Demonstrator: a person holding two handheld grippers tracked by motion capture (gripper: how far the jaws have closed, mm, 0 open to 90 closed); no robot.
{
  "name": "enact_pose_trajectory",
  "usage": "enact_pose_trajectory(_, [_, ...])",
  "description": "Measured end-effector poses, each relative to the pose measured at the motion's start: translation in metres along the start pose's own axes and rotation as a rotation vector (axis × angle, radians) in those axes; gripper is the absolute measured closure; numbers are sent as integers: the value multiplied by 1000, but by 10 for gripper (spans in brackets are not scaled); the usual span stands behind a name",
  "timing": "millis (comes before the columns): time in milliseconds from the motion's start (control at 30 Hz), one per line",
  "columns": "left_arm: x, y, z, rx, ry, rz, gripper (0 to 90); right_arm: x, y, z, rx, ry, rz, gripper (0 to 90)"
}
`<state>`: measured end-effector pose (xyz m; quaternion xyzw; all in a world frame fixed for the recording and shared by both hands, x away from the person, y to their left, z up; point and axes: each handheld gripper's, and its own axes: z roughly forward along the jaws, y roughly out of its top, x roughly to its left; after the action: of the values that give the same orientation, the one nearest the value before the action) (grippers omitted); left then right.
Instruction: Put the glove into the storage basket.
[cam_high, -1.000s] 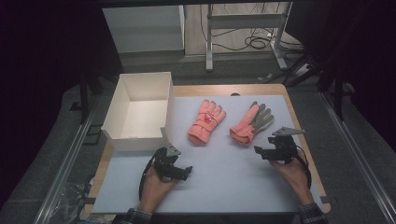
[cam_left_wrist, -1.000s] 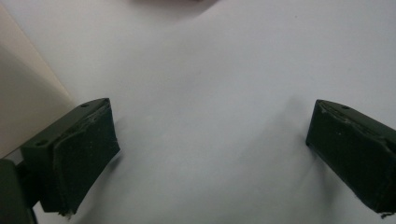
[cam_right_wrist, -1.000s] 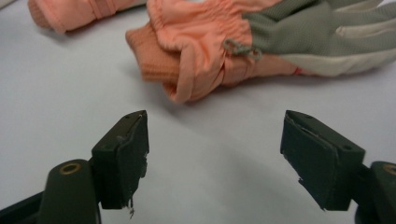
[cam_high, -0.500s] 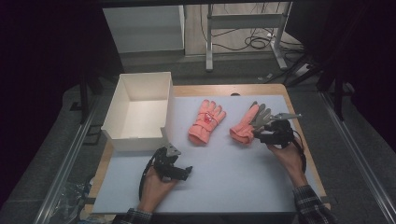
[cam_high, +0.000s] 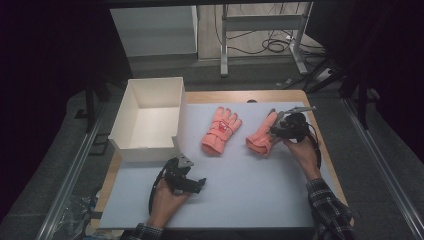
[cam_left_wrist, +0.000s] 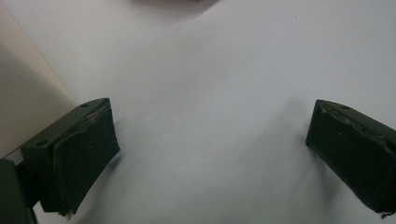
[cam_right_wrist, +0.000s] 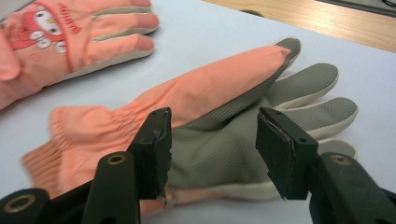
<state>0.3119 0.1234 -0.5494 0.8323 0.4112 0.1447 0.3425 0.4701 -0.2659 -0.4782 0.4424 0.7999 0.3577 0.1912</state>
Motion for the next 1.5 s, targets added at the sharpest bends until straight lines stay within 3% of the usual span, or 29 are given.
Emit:
enact_pose_trajectory(167, [0, 0, 0, 0, 0, 0, 15, -8, -3, 16, 46, -30, 20, 439])
enact_pose_trajectory(333, [0, 0, 0, 0, 0, 0, 15, -9, -9, 25, 64, -18, 32, 491])
enact_pose_trajectory(433, [0, 0, 0, 0, 0, 0, 15, -6, -11, 27, 71, -41, 39, 618])
enact_pose_trajectory(567, [0, 0, 0, 0, 0, 1, 16, -9, -16, 27, 59, -10, 98, 781])
enact_pose_trajectory(667, [0, 0, 0, 0, 0, 0, 15, -10, -16, 26, 57, 7, 106, 835])
enact_pose_trajectory(867, [0, 0, 0, 0, 0, -1, 15, -7, -12, 23, 54, -7, 92, 862])
enact_pose_trajectory(1200, [0, 0, 0, 0, 0, 0, 15, -9, -6, 5, 0, 69, 128, 873])
enact_pose_trajectory(1333, [0, 0, 0, 0, 0, 0, 15, -4, -3, -3, -3, 81, 94, 875])
enact_pose_trajectory(1500, [0, 0, 0, 1, 0, 0, 15, 2, 0, -14, -24, 125, 89, 876])
